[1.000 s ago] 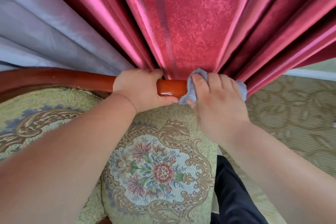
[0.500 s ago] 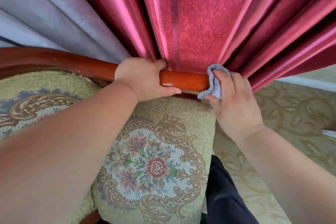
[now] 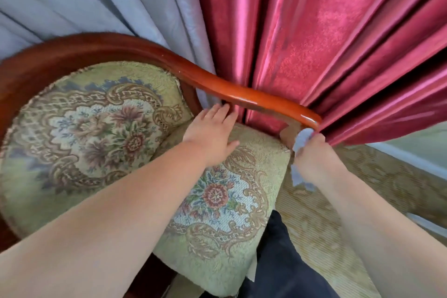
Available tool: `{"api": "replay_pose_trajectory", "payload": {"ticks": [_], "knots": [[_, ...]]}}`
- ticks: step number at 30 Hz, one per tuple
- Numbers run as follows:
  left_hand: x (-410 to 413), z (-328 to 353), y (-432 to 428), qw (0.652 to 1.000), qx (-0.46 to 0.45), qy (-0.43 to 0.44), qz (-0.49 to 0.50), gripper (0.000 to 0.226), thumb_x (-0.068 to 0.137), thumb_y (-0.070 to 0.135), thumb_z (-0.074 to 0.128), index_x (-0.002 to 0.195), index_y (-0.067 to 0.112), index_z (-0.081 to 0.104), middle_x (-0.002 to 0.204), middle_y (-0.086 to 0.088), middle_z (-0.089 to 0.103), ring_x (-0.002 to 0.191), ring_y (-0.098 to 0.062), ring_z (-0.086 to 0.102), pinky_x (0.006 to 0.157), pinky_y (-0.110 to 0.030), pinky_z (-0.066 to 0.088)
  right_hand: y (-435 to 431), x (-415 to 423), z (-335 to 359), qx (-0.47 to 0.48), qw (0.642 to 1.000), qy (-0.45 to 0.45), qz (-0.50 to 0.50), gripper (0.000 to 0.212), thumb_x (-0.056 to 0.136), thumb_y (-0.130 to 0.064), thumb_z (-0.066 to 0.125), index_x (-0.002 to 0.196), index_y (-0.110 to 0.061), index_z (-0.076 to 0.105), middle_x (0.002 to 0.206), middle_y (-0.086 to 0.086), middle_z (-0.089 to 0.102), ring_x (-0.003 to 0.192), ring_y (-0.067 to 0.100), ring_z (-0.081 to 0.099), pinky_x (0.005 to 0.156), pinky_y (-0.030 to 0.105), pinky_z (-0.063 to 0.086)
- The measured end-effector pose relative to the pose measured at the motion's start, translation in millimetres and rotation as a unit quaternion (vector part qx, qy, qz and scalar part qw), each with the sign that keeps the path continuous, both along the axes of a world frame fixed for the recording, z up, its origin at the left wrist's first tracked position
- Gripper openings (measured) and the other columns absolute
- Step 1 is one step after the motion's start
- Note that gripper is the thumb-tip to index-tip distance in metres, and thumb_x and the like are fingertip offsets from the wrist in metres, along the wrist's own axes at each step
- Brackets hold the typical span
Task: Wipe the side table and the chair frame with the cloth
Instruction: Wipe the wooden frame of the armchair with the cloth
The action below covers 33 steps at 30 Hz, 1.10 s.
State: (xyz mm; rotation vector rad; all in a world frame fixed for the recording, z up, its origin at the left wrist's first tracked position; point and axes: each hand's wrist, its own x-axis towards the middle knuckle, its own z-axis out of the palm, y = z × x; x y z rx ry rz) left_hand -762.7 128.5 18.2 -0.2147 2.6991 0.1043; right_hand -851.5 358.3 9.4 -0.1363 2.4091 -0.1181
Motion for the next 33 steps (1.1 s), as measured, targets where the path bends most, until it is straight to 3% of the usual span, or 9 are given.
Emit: {"api": "replay_pose_trajectory", "payload": {"ticks": [2,4,7,13,18,21,23,29,33], "knots": [[43.0,12.3,-4.6,0.999,-0.003,-0.03,0.018,0.069,0.105,0.059,0.04,0.161,0.018,0.034,0.165,-0.009,0.038,0.154,-0.029,0.031,0.124,-0.047,0.029,-11.1,13.3,12.3,-0.084,0.993,0.006,-0.077,0.045,0.101,-0.013,0.055,0.136,0.005,0.034,0.116,0.024,0.057,0.092,0.031,0.063,0.073,0.036,0.052],[88.0,29.9,-11.8,0.997,-0.014,-0.046,0.062,0.058,0.105,0.057,0.04,0.149,0.02,0.049,0.147,-0.008,0.055,0.136,-0.028,0.051,0.107,-0.045,0.048,-30.3,28.4,31.3,-0.119,0.992,0.009,-0.037,0.038,0.105,-0.023,0.047,0.13,0.0,0.029,0.098,0.013,0.056,0.072,0.027,0.057,0.065,0.037,0.043],[153.6,61.0,-25.9,0.989,-0.02,-0.065,0.131,0.052,0.106,0.057,0.039,0.14,0.022,0.055,0.123,-0.003,0.062,0.112,-0.026,0.062,0.079,-0.039,0.053,-61.0,55.2,55.6,-0.136,0.986,-0.002,0.095,0.031,0.106,-0.036,0.045,0.121,-0.009,0.045,0.099,0.01,0.056,0.084,0.032,0.054,0.071,0.037,0.038],[256.3,119.6,-40.9,0.968,-0.01,-0.037,0.248,0.052,0.104,0.058,0.042,0.135,0.019,0.058,0.115,-0.005,0.066,0.102,-0.028,0.064,0.081,-0.042,0.058,-117.1,120.7,115.1,-0.204,0.934,-0.003,0.293,0.007,0.101,-0.035,0.055,0.099,-0.03,0.059,0.085,-0.007,0.063,0.083,0.021,0.059,0.066,0.035,0.037],[319.9,146.5,-40.0,0.946,0.011,-0.006,0.323,0.051,0.106,0.058,0.041,0.132,0.02,0.062,0.116,-0.003,0.067,0.108,-0.028,0.065,0.083,-0.04,0.056,-166.2,172.2,136.4,-0.219,0.885,-0.03,0.411,0.019,0.103,-0.034,0.055,0.115,-0.027,0.068,0.102,-0.002,0.07,0.099,0.025,0.063,0.082,0.037,0.048],[354.2,153.9,-33.2,0.913,0.014,-0.007,0.409,0.052,0.104,0.062,0.041,0.131,0.023,0.063,0.115,0.0,0.068,0.111,-0.028,0.066,0.081,-0.038,0.055,-192.7,194.3,141.0,-0.198,0.855,-0.056,0.476,0.03,0.106,-0.036,0.051,0.134,-0.028,0.058,0.118,0.002,0.069,0.095,0.024,0.062,0.085,0.04,0.052],[378.9,156.4,-22.6,0.885,0.027,0.0,0.465,0.05,0.101,0.064,0.044,0.124,0.026,0.065,0.107,0.003,0.065,0.107,-0.026,0.066,0.08,-0.038,0.055,-204.3,206.9,145.8,-0.18,0.855,-0.058,0.482,0.039,0.106,-0.039,0.051,0.142,-0.023,0.045,0.111,0.003,0.068,0.085,0.023,0.064,0.079,0.044,0.056],[448.7,164.7,3.5,0.819,0.027,-0.02,0.573,0.046,0.101,0.06,0.048,0.129,0.026,0.062,0.124,0.001,0.065,0.117,-0.027,0.062,0.09,-0.04,0.053,-227.9,254.5,157.4,-0.216,0.819,-0.069,0.527,0.022,0.102,-0.042,0.055,0.107,-0.023,0.044,0.083,0.007,0.065,0.071,0.026,0.063,0.059,0.042,0.048],[487.5,161.0,14.3,0.772,0.033,-0.001,0.635,0.046,0.1,0.058,0.048,0.131,0.027,0.062,0.13,0.001,0.067,0.121,-0.026,0.062,0.096,-0.041,0.053,-244.7,302.5,166.9,-0.242,0.768,-0.086,0.587,0.015,0.098,-0.041,0.057,0.096,-0.029,0.049,0.082,0.003,0.064,0.073,0.023,0.062,0.066,0.044,0.052]]}}
